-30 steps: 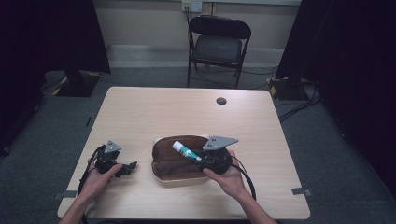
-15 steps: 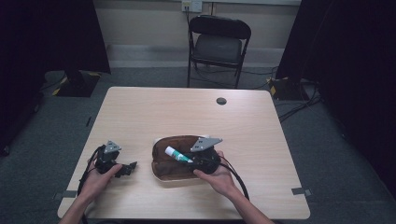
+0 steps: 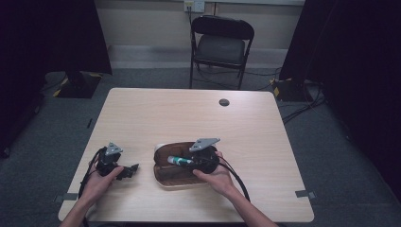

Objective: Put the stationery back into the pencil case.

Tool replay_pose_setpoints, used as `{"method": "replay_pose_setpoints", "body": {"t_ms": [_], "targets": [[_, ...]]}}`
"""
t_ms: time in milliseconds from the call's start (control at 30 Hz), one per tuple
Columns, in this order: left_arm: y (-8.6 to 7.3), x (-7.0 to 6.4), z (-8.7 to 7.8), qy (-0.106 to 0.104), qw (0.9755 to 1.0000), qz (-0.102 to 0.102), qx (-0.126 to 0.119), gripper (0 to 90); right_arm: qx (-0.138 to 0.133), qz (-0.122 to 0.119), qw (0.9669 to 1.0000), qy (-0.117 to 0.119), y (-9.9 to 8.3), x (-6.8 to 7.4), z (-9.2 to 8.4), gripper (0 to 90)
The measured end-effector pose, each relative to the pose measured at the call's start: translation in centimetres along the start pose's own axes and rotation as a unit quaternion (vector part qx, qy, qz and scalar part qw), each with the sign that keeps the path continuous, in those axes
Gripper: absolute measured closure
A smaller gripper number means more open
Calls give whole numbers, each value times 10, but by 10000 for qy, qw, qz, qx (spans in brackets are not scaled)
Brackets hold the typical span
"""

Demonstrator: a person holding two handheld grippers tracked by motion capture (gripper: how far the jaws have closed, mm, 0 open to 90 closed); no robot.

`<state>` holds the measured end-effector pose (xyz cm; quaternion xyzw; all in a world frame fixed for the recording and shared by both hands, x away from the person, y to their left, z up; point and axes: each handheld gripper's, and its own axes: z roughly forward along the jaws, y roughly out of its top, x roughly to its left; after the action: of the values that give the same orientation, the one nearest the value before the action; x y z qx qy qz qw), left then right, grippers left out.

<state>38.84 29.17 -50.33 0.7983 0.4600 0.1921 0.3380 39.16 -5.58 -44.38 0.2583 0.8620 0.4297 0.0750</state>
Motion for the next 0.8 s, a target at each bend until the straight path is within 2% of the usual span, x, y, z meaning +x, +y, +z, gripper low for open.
{"method": "replay_pose_setpoints", "body": {"t_ms": [267, 567, 633, 800], "targets": [[0, 0, 0, -1, 10000, 1, 0, 0, -11, 79, 9999, -121, -3, -7, -2, 646], [0, 0, 0, 0, 10000, 2, 2, 0, 23, 209, 9992, -347, -7, -16, -7, 588], [0, 0, 0, 0, 10000, 0, -1, 0, 0, 223, 9987, -463, -8, -18, -10, 571], [0, 0, 0, 1, 10000, 1, 0, 0, -7, 264, 9980, -570, -12, -22, -15, 609]]}}
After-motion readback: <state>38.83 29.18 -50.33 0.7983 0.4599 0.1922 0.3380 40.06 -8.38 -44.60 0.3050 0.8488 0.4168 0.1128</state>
